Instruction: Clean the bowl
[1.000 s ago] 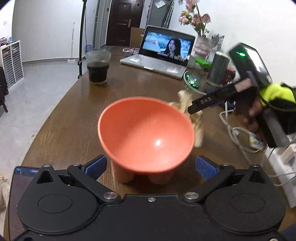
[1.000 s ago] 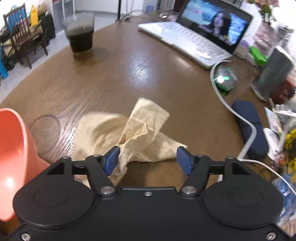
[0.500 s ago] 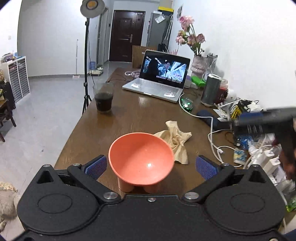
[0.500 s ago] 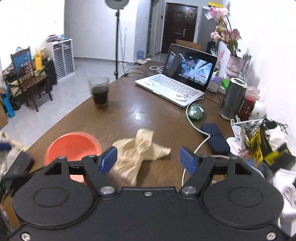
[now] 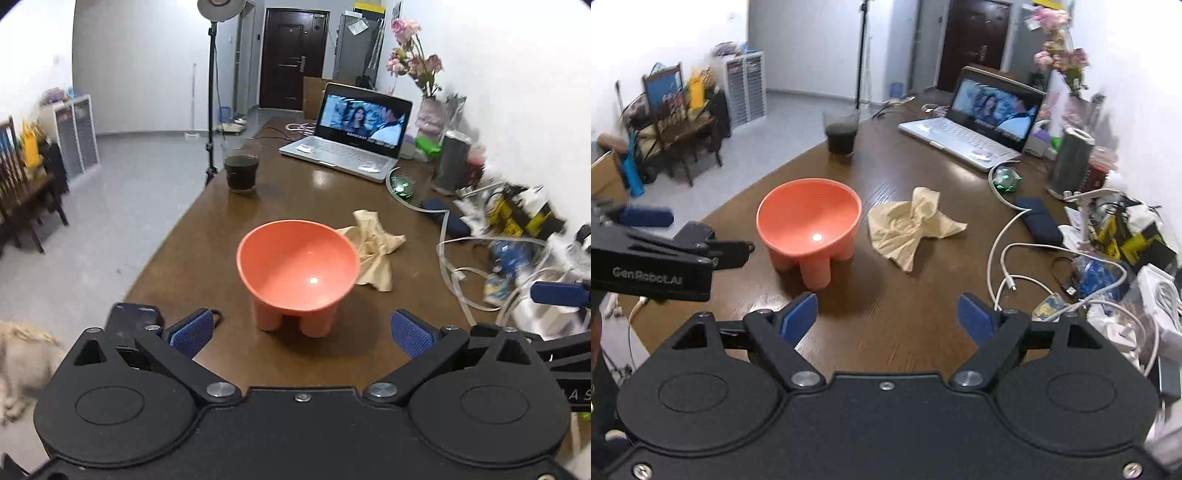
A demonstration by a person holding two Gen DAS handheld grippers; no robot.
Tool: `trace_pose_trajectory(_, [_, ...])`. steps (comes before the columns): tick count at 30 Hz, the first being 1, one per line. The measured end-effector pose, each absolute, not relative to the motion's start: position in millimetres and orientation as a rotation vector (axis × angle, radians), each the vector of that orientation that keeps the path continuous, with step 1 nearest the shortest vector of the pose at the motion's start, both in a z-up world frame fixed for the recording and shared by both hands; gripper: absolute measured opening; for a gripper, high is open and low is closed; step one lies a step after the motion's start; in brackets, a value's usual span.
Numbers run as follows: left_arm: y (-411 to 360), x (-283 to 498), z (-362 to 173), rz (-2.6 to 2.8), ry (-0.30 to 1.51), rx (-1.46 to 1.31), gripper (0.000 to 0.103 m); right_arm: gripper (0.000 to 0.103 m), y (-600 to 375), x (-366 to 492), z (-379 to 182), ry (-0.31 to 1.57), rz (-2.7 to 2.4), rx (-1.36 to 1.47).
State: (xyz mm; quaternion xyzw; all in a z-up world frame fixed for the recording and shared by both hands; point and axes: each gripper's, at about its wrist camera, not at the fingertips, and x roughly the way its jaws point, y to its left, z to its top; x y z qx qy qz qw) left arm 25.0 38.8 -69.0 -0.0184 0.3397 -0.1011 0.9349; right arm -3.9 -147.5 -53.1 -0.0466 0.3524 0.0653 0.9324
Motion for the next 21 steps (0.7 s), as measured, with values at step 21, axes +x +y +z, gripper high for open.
trace_pose_trajectory(21, [67.3, 22.6, -46.7, -0.164, 0.908, -0.024, 0.103, 0.089, -119.8, -35.1, -29.6, 0.716, 0.122, -0.028])
